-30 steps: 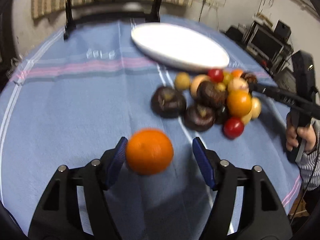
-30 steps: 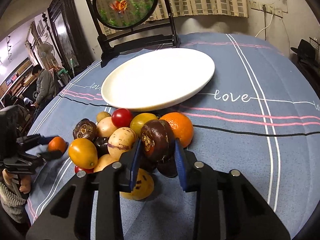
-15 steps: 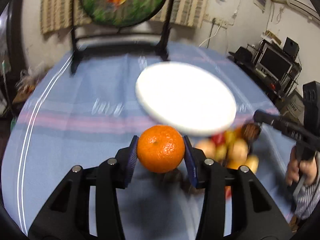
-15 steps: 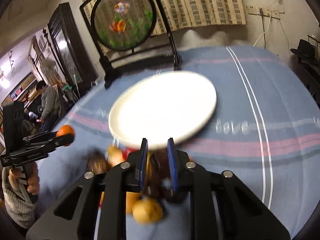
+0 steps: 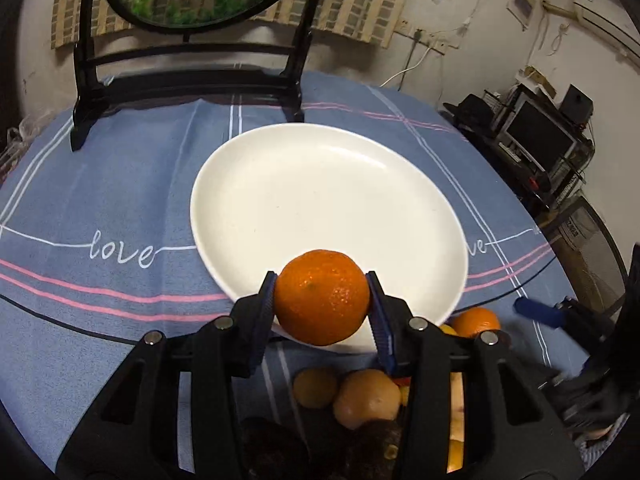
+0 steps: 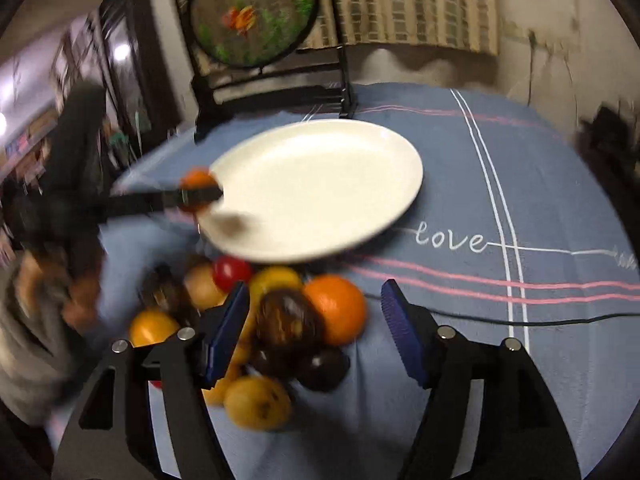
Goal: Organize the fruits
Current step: 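Place the mandarin on the white plate with the left gripper while the right places the brown fruit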
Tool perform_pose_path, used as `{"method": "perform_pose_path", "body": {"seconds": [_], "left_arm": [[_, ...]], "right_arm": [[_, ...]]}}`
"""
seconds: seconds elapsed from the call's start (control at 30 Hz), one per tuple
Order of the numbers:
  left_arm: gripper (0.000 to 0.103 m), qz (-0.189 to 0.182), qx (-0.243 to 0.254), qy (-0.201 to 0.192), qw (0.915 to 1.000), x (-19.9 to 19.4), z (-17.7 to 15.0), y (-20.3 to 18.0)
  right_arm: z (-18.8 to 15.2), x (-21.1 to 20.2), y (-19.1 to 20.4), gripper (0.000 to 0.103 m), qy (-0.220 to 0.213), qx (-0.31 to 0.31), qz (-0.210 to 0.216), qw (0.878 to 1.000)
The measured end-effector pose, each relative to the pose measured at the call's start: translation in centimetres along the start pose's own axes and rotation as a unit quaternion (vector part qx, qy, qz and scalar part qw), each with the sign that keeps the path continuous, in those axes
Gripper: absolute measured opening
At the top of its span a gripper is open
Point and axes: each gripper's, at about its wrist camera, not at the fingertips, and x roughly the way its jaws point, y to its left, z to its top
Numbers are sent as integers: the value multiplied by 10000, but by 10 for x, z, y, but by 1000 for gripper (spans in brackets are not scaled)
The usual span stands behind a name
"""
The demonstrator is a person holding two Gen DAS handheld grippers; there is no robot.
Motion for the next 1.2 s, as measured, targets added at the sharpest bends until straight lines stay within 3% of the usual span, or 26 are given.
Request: {"method": "perform_pose_path", "body": {"seconds": [0.07, 0.17, 0.27, 0.3, 0.5, 0.7, 0.87, 1.0, 1.07, 1.1, 1.13, 1.2], "left_arm": [[44, 7, 45, -58, 10000, -3, 0, -2], [44, -13, 39, -45, 10000, -4, -1, -3], [44, 21, 51, -8, 10000, -1, -2, -3], [44, 21, 47, 2, 10000, 0, -2, -2], [44, 49, 51, 35, 10000, 3, -3, 1], [44, 45, 18, -4, 10000, 4, 4, 2], [45, 339, 40, 11, 9994, 25, 22, 2], [45, 425, -20, 226, 9988, 44, 23, 10], [51, 451, 12, 255, 9987, 49, 23, 13], [65, 468, 59, 232, 9986, 48, 22, 13], [75, 502, 104, 165, 9985, 47, 23, 12], [81, 528, 142, 46, 9985, 42, 23, 10]], "right_arm": [[-3, 12, 6, 61, 211, -169, -77, 9996], [-9, 17, 13, 57, 70, -463, -294, 9985], [-7, 11, 14, 38, -92, -521, -372, 9979], [-6, 11, 17, 37, -131, -637, -467, 9968], [-9, 14, 24, 37, -142, -826, -527, 9951], [22, -2, -12, 37, -335, 122, -54, 9994], [71, 41, -16, 37, -124, 153, -90, 9998], [80, 85, -16, 37, 276, 131, -127, 9995], [76, 95, -16, 37, 421, 112, -229, 9988], [75, 97, -17, 42, 435, 112, -236, 9987], [74, 96, -18, 60, 394, 122, -255, 9988], [74, 85, -22, 78, 136, 145, -415, 9989]]}}
